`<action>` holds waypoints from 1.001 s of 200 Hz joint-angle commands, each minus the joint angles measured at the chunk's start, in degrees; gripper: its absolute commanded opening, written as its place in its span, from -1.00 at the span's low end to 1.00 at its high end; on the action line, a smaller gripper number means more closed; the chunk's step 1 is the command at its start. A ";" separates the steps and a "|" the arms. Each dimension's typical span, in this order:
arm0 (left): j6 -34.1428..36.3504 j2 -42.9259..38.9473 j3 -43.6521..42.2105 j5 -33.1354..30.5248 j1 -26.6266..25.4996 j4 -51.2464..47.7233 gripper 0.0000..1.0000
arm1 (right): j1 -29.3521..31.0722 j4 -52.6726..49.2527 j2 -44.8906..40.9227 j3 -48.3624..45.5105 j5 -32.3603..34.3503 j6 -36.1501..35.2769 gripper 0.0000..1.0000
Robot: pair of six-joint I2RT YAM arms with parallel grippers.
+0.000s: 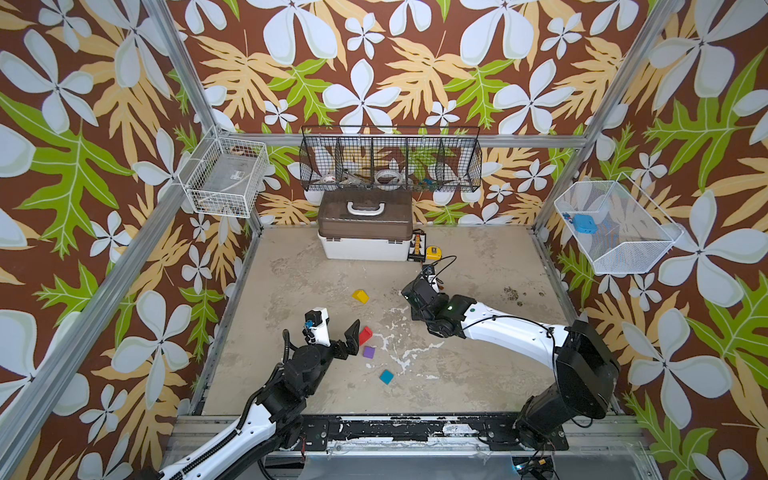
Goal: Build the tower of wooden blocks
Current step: 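Carry the orange block with the right gripper over the stack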
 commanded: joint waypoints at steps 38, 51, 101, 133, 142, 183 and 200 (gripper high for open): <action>0.65 -0.04 -0.07 -0.30 0.06 1.77 0.99 | 0.03 1.18 0.22 0.07 -0.60 0.10 -0.21; 0.65 -0.04 -0.10 -0.30 0.06 1.77 0.99 | 0.07 1.17 0.39 0.11 -0.52 0.35 -0.19; 0.65 -0.08 -0.11 -0.17 0.09 1.79 0.99 | 0.07 1.34 0.65 0.11 -0.60 0.80 -0.14; 0.65 -0.15 -0.16 -0.16 0.06 1.79 0.99 | 0.08 1.34 0.75 0.13 -0.60 0.97 -0.08; 0.64 -0.11 -0.12 -0.22 0.07 1.79 0.99 | 0.03 1.34 0.83 0.11 -0.60 0.99 -0.06; 0.65 -0.08 -0.19 -0.04 0.06 1.79 0.99 | 0.03 1.26 1.03 0.11 -0.51 1.07 0.04; 0.65 -0.12 -0.17 -0.11 0.06 1.79 0.99 | 0.07 1.26 0.88 0.11 -0.49 1.13 0.08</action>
